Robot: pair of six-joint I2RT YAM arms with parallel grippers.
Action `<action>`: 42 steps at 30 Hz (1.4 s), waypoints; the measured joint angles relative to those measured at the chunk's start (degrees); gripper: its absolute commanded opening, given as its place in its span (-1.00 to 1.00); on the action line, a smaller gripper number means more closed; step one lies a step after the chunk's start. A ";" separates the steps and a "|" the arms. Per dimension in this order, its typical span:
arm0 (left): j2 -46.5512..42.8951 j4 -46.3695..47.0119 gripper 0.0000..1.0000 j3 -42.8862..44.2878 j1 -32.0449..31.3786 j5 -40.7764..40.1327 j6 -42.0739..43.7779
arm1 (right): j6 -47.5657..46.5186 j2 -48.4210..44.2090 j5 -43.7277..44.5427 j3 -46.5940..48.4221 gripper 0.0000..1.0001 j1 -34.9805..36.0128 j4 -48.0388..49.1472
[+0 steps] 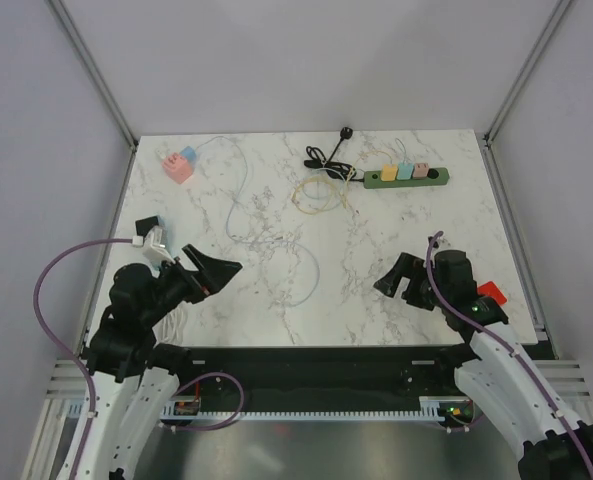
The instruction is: Pull the plug off the socket
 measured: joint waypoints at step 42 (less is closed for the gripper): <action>55.80 -15.02 0.96 20.76 27.26 -24.81 18.05 | -2.89 17.84 -19.98 -3.50 0.96 7.50 27.76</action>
